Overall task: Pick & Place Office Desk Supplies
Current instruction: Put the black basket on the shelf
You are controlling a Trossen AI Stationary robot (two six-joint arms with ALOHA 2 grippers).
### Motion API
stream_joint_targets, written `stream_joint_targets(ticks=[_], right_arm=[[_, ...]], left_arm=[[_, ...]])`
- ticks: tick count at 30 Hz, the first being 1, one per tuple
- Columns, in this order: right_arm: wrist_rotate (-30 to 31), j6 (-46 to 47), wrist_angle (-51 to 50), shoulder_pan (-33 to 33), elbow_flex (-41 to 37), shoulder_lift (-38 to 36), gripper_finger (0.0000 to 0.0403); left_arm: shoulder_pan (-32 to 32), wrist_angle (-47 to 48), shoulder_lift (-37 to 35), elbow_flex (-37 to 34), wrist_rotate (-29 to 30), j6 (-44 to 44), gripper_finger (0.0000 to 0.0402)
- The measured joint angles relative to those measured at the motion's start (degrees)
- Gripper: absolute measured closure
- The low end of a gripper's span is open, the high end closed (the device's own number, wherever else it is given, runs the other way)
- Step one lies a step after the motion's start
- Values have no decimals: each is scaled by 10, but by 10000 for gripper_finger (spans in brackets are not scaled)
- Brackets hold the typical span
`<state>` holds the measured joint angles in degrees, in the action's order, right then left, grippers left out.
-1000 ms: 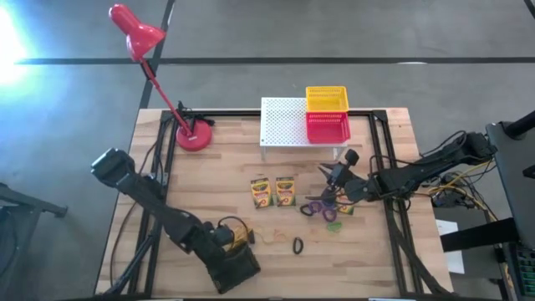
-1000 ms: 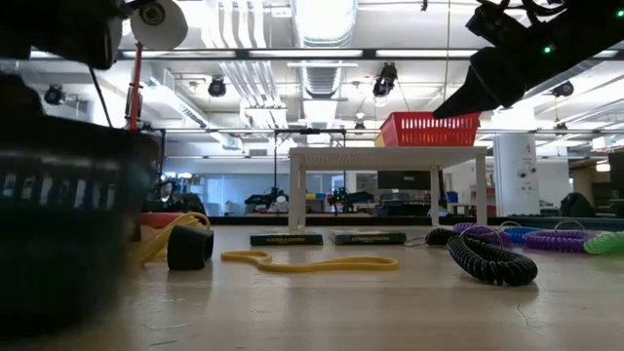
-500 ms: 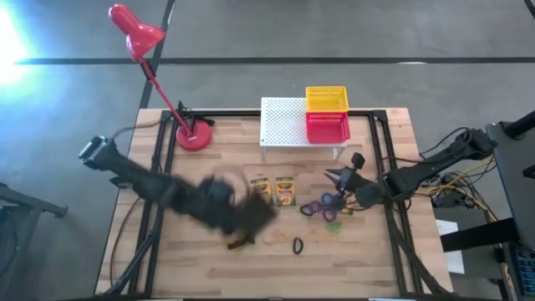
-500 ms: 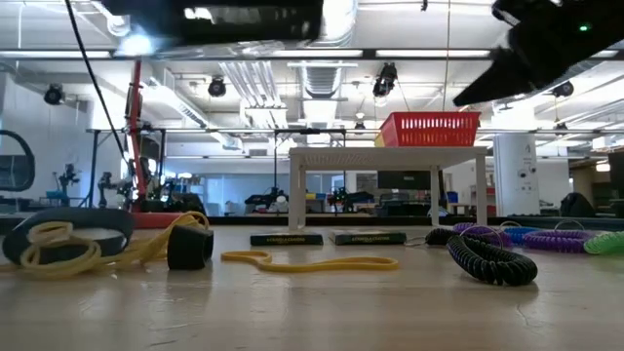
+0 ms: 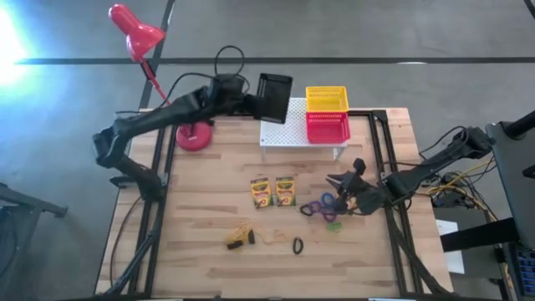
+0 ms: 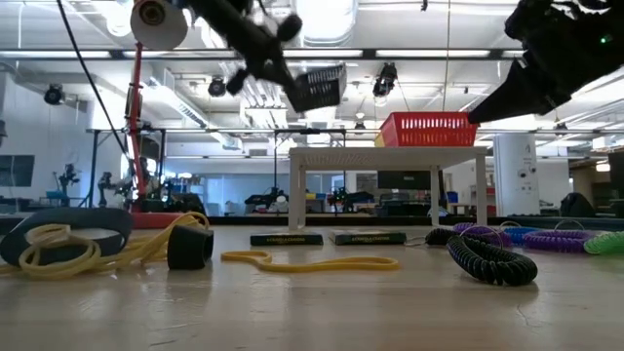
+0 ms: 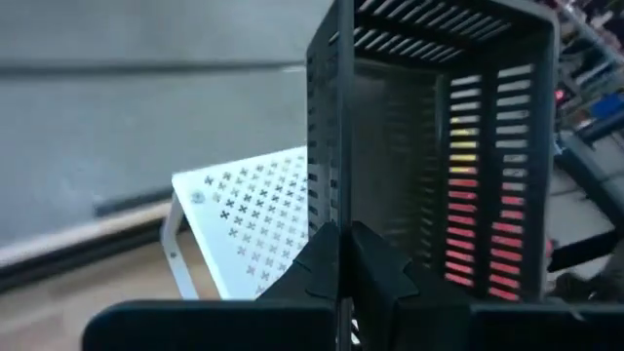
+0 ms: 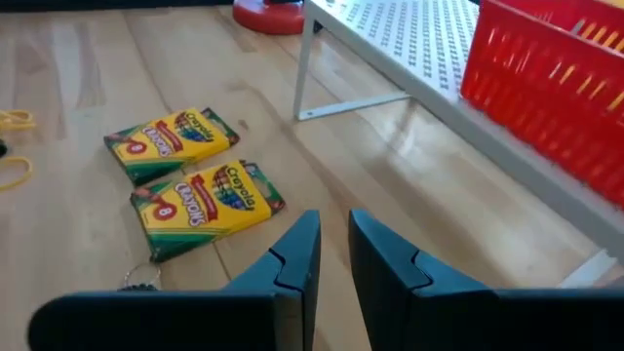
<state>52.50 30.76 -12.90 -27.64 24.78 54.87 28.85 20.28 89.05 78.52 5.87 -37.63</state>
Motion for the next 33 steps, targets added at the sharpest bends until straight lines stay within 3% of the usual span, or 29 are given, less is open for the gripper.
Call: stream_joint_targets(ticks=[3,8,24,33], right_arm=[[3,21,3,0,-6,4,351],[15,40,2,0,-16,3,351],[16,53,80,0,-61,4,351],[-15,32,79,0,-38,4,351]], left_arm=[[9,2,32,0,-41,-13,386],[-8,-11,62,-1,-59,-63,377],[-16,-23,75,-1,-16,-114,353],[-17,-31,92,-1,22,-156,339]])
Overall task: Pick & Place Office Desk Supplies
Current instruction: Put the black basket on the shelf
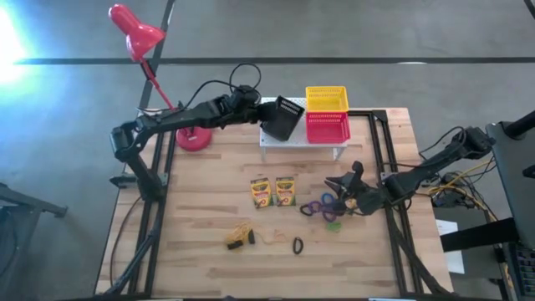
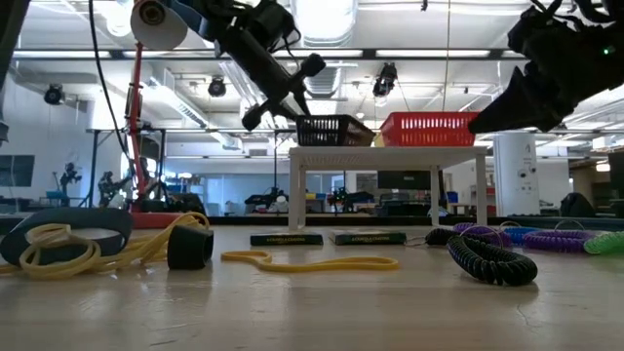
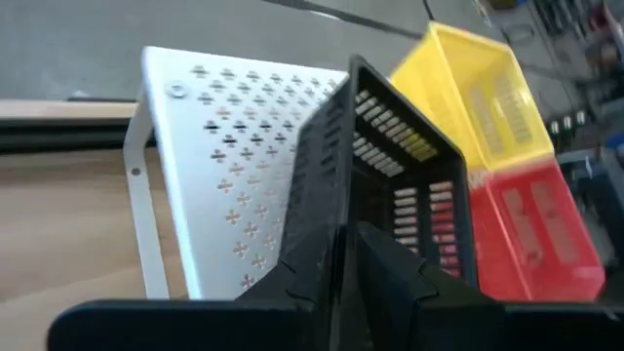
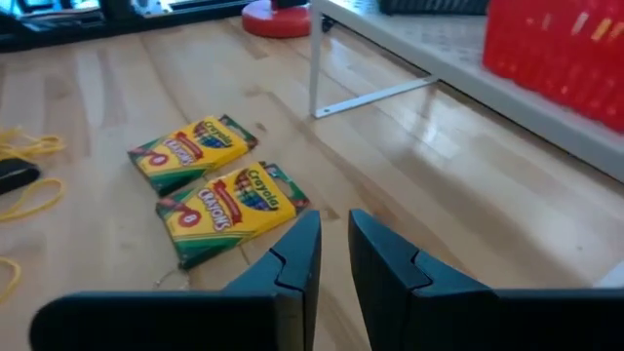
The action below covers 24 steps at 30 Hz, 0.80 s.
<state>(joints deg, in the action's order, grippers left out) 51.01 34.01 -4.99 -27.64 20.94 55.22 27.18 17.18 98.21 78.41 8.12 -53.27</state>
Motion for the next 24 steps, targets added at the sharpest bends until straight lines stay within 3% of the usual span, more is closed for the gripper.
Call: stream_joint_targets(ticks=[10,16,20,24], right_arm=[[-5,-12,-6,0,13,0,351],[-5,-12,-6,0,13,0,351],[-5,-14,-6,0,13,0,351],[-5,-16,-5,1,13,0,351]], left_arm=[[0,-1,-37,1,4,113,334],[-7,113,-91,5,-37,208,334],[-10,235,-93,-2,20,200,335],[-20,201,-84,-33,6,189,350]])
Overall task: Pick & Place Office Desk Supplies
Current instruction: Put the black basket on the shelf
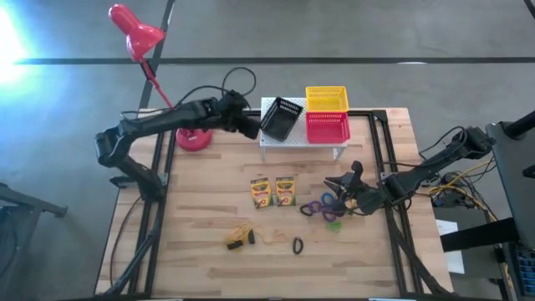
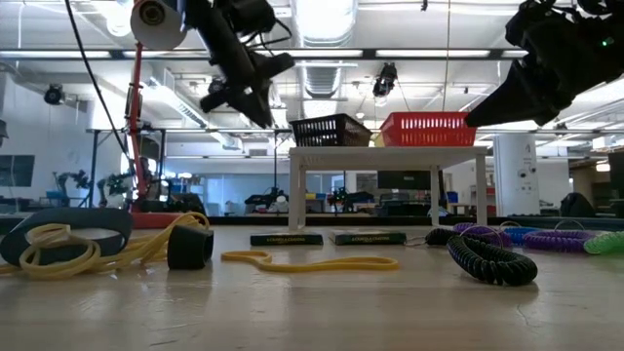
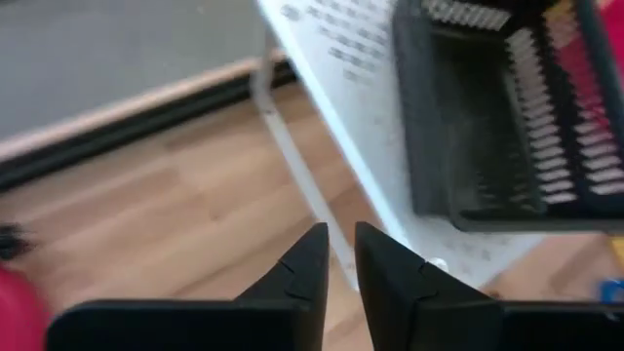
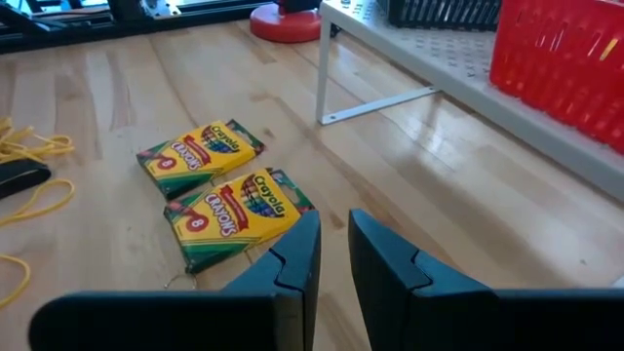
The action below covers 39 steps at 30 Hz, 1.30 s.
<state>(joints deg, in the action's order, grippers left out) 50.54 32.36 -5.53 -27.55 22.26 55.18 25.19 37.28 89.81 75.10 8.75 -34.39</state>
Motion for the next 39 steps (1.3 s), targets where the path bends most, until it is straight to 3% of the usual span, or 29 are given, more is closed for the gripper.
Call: stream_joint_targets(ticks=[7,15,18,22,24,27,29,31,39], right_arm=[[1,0,1,0,0,0,351],[6,0,2,0,0,0,351],[6,0,1,0,0,0,351],[6,0,1,1,0,0,351],[6,0,1,1,0,0,351],[6,-1,2,1,0,0,351],[9,-4,3,1,0,0,351],[18,-5,3,1,0,0,351],[21,-13,7,1,0,0,351]], left_arm=[[-33,-152,9,-50,-46,-45,396],[-51,-212,27,-53,-43,-48,394],[-56,-213,27,-53,-58,-45,395],[-59,-131,8,-29,-68,6,396],[-57,-61,-1,-7,-46,23,396],[-53,8,-1,6,55,27,396],[-52,5,4,0,124,27,396],[-48,-36,8,-7,150,27,396],[-55,-178,34,-31,48,29,397]])
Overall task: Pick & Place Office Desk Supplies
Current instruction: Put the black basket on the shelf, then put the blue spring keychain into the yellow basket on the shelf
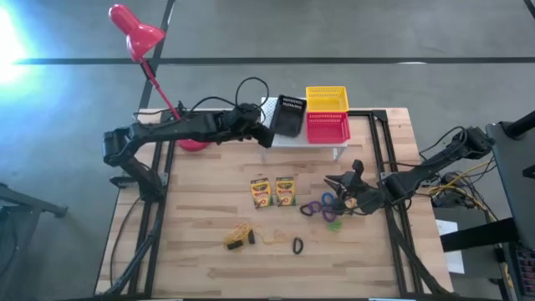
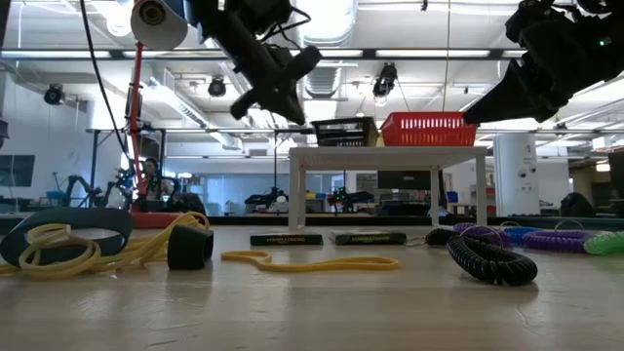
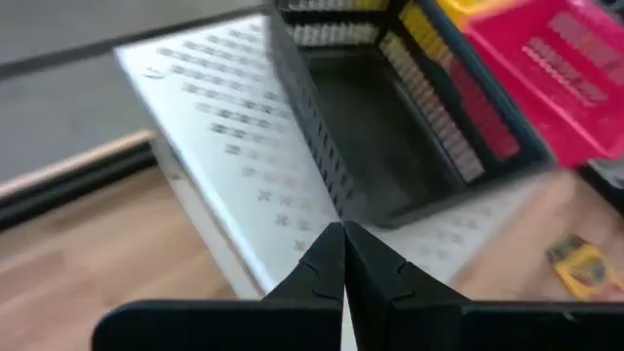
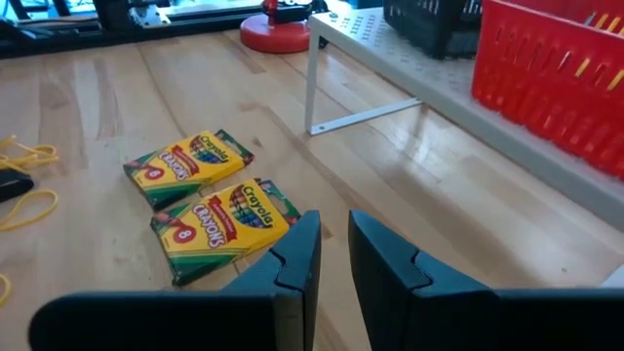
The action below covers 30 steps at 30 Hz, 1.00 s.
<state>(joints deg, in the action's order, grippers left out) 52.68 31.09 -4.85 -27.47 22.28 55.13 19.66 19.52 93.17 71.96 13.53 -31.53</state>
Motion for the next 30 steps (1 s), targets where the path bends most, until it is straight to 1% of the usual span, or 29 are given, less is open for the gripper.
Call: stream_joint_targets(ticks=[7,17,22,25,27,30], right_arm=[[0,-2,4,0,0,-3,351],[2,-16,12,0,0,-8,351],[4,-18,12,0,0,-8,351],[4,-26,11,0,0,-8,351],[2,-48,7,0,1,-12,351],[-8,-74,-14,0,28,-28,351]], left_arm=[[-14,-8,0,0,-6,-15,397],[-20,-118,28,-18,-9,-22,397],[-22,-109,38,-16,-12,-21,397],[-22,-89,22,-16,-12,-16,397],[-22,-77,9,-16,-12,-14,397],[-29,-45,-17,-16,-17,5,397]])
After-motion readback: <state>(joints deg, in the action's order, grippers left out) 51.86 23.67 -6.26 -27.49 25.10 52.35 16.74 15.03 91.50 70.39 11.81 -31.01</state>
